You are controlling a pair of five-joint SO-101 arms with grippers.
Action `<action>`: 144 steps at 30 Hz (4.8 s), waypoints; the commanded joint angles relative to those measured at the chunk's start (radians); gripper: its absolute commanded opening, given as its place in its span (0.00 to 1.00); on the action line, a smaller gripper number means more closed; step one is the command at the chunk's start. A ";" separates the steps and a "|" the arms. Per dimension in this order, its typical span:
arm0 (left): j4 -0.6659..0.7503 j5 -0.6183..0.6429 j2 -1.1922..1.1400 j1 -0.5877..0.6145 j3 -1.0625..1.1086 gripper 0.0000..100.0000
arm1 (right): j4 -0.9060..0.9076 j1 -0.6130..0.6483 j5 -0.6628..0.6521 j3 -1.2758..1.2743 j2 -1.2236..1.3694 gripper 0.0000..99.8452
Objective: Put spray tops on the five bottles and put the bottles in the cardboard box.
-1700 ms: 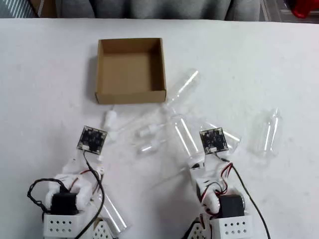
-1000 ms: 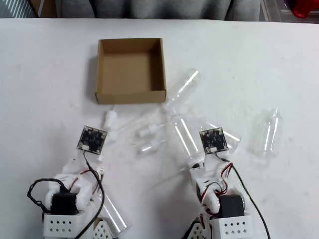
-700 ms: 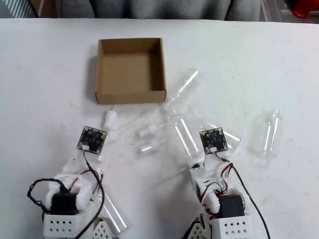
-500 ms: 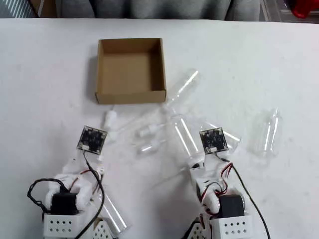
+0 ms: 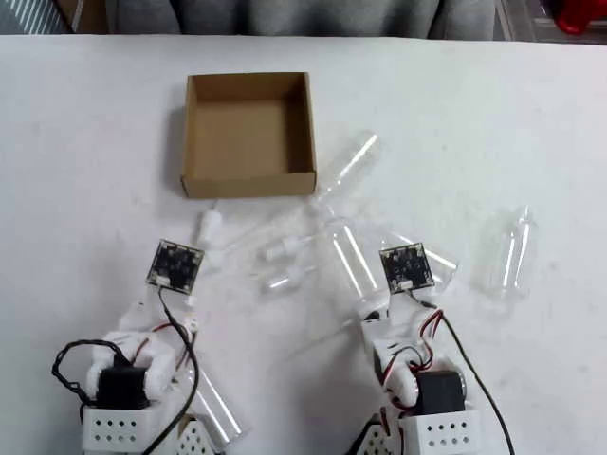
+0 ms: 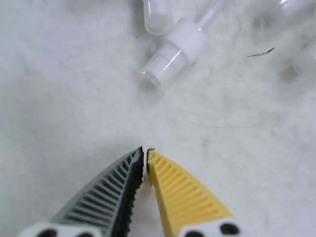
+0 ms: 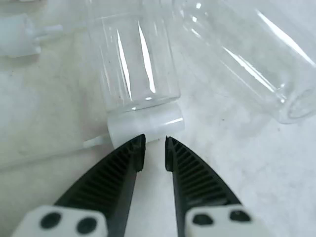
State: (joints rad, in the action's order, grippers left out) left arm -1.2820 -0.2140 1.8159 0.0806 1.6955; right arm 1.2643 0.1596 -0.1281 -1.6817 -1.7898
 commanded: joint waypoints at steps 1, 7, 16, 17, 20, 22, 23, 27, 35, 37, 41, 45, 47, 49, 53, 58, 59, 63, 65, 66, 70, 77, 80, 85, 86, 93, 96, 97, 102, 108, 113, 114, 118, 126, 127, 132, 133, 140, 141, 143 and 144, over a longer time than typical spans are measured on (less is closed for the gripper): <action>-0.003 -0.006 0.010 0.010 -0.003 0.02 | 0.005 -0.001 -0.008 -0.009 -0.008 0.04; -0.003 -0.006 0.010 0.010 -0.003 0.02 | 0.005 0.001 -0.008 -0.009 -0.008 0.04; -0.003 -0.003 0.010 0.005 -0.003 0.02 | 0.005 0.007 -0.011 -0.009 -0.008 0.04; -0.003 -0.005 0.010 0.004 -0.003 0.02 | 0.005 0.007 -0.011 -0.009 -0.008 0.04; 0.002 -0.008 0.010 -0.012 -0.017 0.02 | 0.005 0.005 -0.009 -0.009 -0.008 0.04; -0.003 -0.008 0.010 -0.022 -0.044 0.02 | 0.005 0.005 -0.011 -0.009 -0.008 0.04; -0.006 -0.008 0.010 -0.022 -0.061 0.02 | 0.005 0.005 -0.011 -0.009 -0.008 0.04; -0.008 -0.008 0.010 -0.019 -0.135 0.02 | 0.005 0.002 -0.011 -0.009 -0.008 0.04; -0.008 -0.006 0.008 0.027 -0.344 0.02 | 0.005 -0.001 -0.012 -0.009 -0.008 0.04; -0.008 -0.006 0.008 0.027 -0.391 0.02 | 0.005 -0.001 -0.012 -0.009 -0.010 0.04; -0.040 -0.006 0.007 0.027 -0.450 0.02 | 0.005 -0.001 -0.012 -0.009 -0.010 0.04; -0.078 -0.006 -0.065 0.027 -0.485 0.02 | 0.005 -0.001 -0.012 -0.009 -0.010 0.04; -0.072 -0.006 -0.159 0.028 -0.506 0.02 | 0.005 -0.001 -0.012 -0.009 -0.010 0.04; -0.072 0.000 -0.269 0.028 -0.542 0.02 | 0.005 -0.001 -0.012 -0.009 -0.010 0.04; -0.071 0.000 -0.478 0.028 -0.641 0.02 | 0.005 -0.001 -0.012 -0.009 -0.010 0.04; -0.072 0.000 -0.664 0.028 -0.736 0.02 | 0.005 -0.001 -0.012 -0.009 -0.010 0.04; -0.072 0.002 -0.694 0.028 -0.750 0.02 | 0.005 -0.001 -0.012 -0.009 -0.010 0.04; -0.078 0.003 -0.808 0.027 -0.796 0.02 | 0.005 -0.001 -0.012 -0.009 -0.010 0.04; -0.080 0.009 -0.858 0.027 -0.813 0.02 | 0.005 -0.001 -0.012 -0.009 -0.010 0.04; -0.080 0.029 -0.885 0.027 -0.824 0.02 | 0.005 -0.001 -0.012 -0.009 -0.010 0.04; -0.080 0.112 -0.992 0.027 -0.879 0.02 | 0.005 -0.001 -0.012 -0.009 -0.010 0.04; -0.074 0.126 -1.185 0.071 -1.010 0.02 | 0.005 -0.002 -0.012 -0.009 -0.010 0.04; -0.069 0.124 -1.268 0.127 -1.089 0.02 | 0.005 -0.002 -0.012 -0.009 -0.010 0.04; -0.012 0.132 -1.402 0.246 -1.177 0.14 | 0.005 -0.019 -0.012 -0.006 -0.010 0.04; 0.003 0.133 -1.423 0.269 -1.178 0.17 | 0.005 -0.035 -0.012 -0.003 -0.010 0.04; 0.086 0.373 -1.532 0.390 -1.181 0.23 | -0.183 -0.211 -0.012 0.057 -0.010 0.04; 0.117 0.437 -1.546 0.447 -1.178 0.23 | -0.337 -0.255 -0.012 0.060 -0.010 0.04; 0.127 0.446 -1.549 0.463 -1.177 0.23 | -0.381 -0.254 -0.012 0.063 -0.010 0.04; 0.180 0.505 -1.601 0.524 -1.177 0.23 | -0.483 -0.116 -0.012 0.129 -0.010 0.04; 0.242 0.560 -1.676 0.541 -1.178 0.23 | -0.427 0.110 -0.012 0.318 -0.001 0.04; 0.279 0.560 -1.704 0.539 -1.178 0.23 | -0.384 0.392 -0.006 0.439 0.038 0.04; 0.285 0.560 -1.709 0.539 -1.178 0.23 | -0.387 0.453 -0.006 0.456 0.076 0.04; 0.307 0.560 -1.725 0.539 -1.180 0.23 | -0.392 0.622 -0.005 0.539 0.318 0.04; 0.333 0.560 -1.742 0.541 -1.183 0.23 | -0.392 0.812 -0.005 0.758 0.900 0.04; 0.334 0.560 -1.742 0.541 -1.183 0.23 | -0.392 0.831 -0.005 0.783 0.960 0.04; 0.334 0.560 -1.742 0.544 -1.185 0.23 | -0.367 0.920 -0.005 0.870 1.184 0.04; 0.334 0.560 -1.742 0.544 -1.185 0.23 | -0.348 0.941 -0.003 0.878 1.207 0.04; 0.358 0.560 -1.742 0.545 -1.180 0.23 | -0.286 1.090 0.080 0.852 1.216 0.04; 0.362 0.560 -1.742 0.545 -1.180 0.23 | -0.286 1.090 0.080 0.838 1.213 0.04; 0.361 0.560 -1.742 0.545 -1.180 0.23 | -0.291 1.098 0.080 0.798 1.201 0.04; 0.361 0.560 -1.742 0.545 -1.180 0.23 | -0.286 1.109 0.080 0.779 1.191 0.04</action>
State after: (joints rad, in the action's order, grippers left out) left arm -0.9429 0.3368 0.0652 0.6145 0.5754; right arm 0.9712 1.2474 -0.0621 -0.8823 -0.5639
